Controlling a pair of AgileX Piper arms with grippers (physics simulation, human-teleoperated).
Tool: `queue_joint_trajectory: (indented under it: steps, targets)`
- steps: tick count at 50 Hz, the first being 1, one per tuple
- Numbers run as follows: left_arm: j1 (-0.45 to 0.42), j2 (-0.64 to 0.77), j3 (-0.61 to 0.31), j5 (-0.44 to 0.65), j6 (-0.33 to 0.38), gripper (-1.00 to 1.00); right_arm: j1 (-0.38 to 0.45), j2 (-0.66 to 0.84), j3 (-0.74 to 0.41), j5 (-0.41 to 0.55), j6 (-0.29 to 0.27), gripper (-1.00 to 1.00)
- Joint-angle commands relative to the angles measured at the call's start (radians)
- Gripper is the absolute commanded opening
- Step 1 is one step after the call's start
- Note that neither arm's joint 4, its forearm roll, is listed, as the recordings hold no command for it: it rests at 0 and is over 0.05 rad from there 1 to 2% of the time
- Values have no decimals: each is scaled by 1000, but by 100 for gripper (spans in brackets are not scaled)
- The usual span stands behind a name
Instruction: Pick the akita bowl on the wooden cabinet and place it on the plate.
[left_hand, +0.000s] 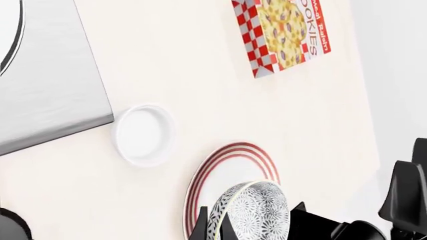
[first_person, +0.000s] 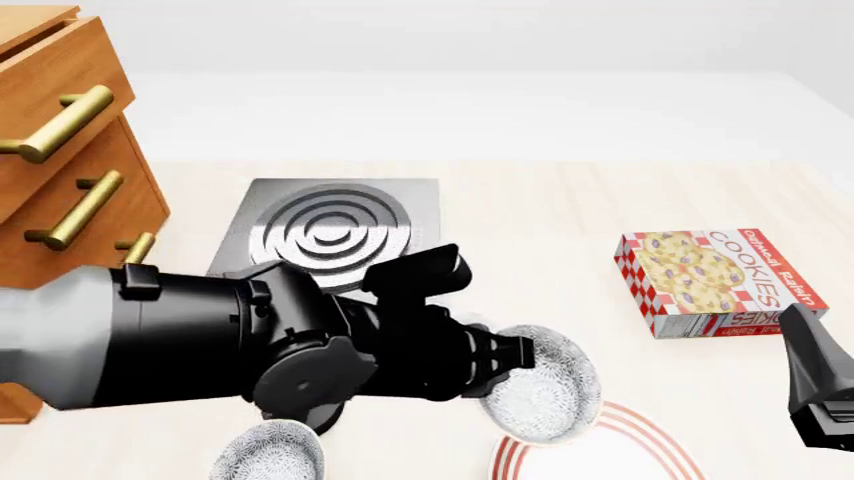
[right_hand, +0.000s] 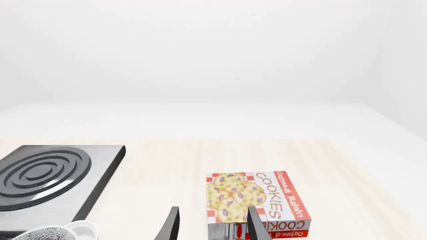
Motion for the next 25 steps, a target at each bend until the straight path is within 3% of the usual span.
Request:
queue_joint_trajectory:
  steps: [1,25]
  targets:
    - [-10,32,-31,1,12,-100,0,0,0,0,0,100]
    - [-22,144,-70,-39,-2,-100,0,0,0,0,0,100]
